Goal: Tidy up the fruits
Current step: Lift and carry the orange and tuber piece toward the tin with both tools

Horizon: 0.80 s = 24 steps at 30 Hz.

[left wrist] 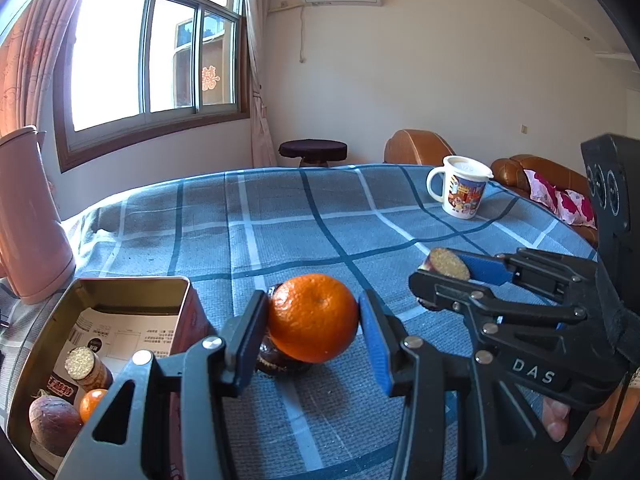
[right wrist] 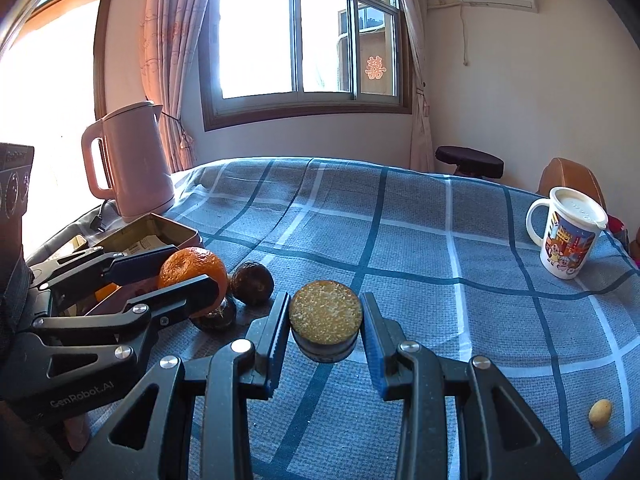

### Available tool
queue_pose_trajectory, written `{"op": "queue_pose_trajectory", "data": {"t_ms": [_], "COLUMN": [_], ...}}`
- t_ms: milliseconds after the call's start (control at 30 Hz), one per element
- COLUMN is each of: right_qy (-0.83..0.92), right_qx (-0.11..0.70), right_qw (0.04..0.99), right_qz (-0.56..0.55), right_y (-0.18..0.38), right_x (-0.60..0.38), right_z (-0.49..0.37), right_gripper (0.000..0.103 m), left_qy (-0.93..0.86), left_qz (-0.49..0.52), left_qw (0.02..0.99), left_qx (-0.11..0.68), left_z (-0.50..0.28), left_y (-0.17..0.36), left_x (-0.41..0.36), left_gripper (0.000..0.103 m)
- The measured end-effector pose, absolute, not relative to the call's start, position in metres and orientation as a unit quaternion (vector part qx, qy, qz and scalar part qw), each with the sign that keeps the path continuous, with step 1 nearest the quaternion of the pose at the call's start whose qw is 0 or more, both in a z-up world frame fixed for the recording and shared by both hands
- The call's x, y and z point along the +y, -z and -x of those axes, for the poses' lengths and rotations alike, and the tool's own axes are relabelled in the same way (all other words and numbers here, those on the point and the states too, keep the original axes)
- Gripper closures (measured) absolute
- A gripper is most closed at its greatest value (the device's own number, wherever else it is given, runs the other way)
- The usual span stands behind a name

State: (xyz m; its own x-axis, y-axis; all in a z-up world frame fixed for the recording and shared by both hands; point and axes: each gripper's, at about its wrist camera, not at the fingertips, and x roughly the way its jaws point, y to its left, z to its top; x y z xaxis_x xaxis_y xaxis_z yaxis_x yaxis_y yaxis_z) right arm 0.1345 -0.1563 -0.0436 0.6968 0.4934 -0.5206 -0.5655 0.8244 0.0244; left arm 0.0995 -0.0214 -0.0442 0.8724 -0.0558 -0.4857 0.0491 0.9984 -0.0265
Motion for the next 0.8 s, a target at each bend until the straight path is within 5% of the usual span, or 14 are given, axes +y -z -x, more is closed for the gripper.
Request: {"op": "queue_pose_trajectory", "data": {"t_ms": [800], "right_qy": [-0.291], "right_qx": [0.219], "right_qw": [0.929], "right_qz": [0.064], "right_y": [0.037], "right_x": [-0.164], "right_z": [-0.122], "right_gripper": [0.067], "left_qy": [0.02], "left_qz": [0.004], "left_qw": [0.976], "left_qx": [0.215], "left_z": [-0.087], "left_y": [0.039], "left_x": [-0.021], "left_gripper": [0.055]}}
